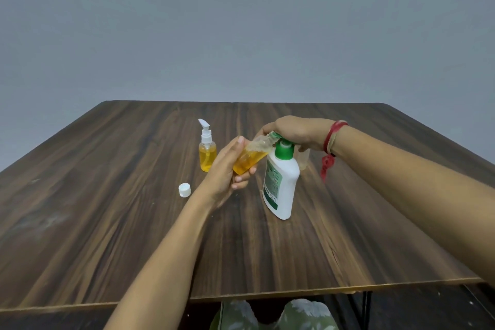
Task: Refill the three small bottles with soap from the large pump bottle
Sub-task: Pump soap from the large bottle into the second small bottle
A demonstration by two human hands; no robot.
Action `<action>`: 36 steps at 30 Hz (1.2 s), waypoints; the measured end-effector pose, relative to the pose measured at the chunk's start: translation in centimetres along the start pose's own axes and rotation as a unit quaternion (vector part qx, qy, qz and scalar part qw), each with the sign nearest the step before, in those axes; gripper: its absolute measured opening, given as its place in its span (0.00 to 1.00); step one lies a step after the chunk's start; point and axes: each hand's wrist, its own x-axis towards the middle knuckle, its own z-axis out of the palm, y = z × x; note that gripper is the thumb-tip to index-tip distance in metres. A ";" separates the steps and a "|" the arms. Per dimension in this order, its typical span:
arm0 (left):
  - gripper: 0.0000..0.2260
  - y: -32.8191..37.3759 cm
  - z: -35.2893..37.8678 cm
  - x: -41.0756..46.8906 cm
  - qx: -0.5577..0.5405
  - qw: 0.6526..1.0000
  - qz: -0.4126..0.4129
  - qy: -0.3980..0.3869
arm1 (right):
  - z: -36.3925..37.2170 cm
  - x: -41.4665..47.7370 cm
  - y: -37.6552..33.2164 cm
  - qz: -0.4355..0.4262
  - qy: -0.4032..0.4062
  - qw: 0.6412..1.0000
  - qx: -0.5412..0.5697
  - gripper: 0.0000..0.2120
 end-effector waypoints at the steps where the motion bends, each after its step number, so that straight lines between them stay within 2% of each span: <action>1: 0.16 0.0 0.0 0.0 0.003 1.000 0.001 0.000 | 0.2 0.0 0.1 0.003 -0.001 1.000 -0.003 0.17; 3: 0.19 -0.1 0.0 0.0 -0.004 1.000 -0.003 0.007 | 0.2 0.2 0.1 0.003 -0.001 1.000 -0.015 0.17; 16: 0.15 -0.2 0.0 0.2 0.014 1.000 -0.002 0.012 | 0.2 0.3 0.2 0.002 -0.010 1.000 -0.004 0.16; 21: 0.14 -0.1 0.2 0.2 0.004 1.000 0.003 0.016 | -0.2 -0.3 -0.4 0.000 -0.014 1.000 -0.014 0.18; 25: 0.16 -0.4 0.0 0.2 -0.001 1.000 0.010 0.008 | 0.1 -1.0 -0.5 -0.010 -0.009 1.000 -0.023 0.19; 36: 0.15 -0.5 0.2 0.4 -0.007 1.000 0.004 0.022 | -0.2 -0.8 -0.5 -0.014 0.000 1.000 -0.013 0.18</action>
